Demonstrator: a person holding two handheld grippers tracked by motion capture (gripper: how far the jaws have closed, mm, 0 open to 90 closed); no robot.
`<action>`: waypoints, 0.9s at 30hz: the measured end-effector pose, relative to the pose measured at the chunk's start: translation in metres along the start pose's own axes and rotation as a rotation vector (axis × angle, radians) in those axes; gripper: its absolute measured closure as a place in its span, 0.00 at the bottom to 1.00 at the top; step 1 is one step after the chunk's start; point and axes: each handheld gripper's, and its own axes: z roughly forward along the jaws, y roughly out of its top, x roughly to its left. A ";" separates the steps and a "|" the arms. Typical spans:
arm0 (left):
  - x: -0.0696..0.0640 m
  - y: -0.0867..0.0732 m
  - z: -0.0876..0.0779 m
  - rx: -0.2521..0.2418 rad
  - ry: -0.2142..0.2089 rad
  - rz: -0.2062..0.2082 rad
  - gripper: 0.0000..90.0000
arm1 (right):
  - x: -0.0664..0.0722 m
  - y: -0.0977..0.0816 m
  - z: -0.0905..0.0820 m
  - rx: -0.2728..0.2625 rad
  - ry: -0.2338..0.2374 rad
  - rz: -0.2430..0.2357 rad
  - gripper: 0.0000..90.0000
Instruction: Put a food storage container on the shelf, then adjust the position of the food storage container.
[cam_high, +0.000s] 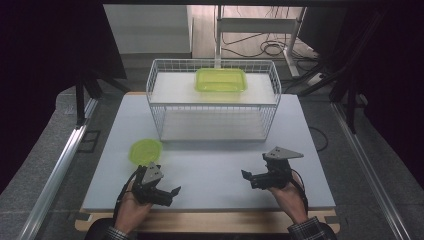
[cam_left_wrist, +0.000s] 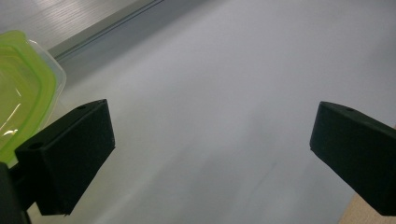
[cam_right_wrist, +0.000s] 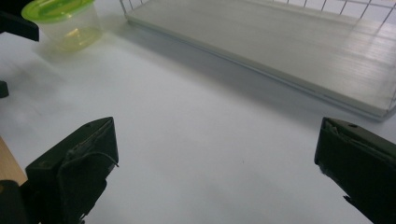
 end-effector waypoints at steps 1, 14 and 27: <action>0.000 0.000 0.000 0.002 -0.002 0.000 0.00 | 0.000 -0.002 0.000 0.000 0.001 0.000 0.00; -0.002 0.000 0.002 0.019 0.006 0.029 0.00 | 0.004 -0.026 0.003 0.067 -0.020 -0.024 0.00; 0.003 0.008 -0.005 0.009 0.012 -0.056 0.02 | -0.002 -0.033 0.008 0.087 -0.019 -0.008 0.00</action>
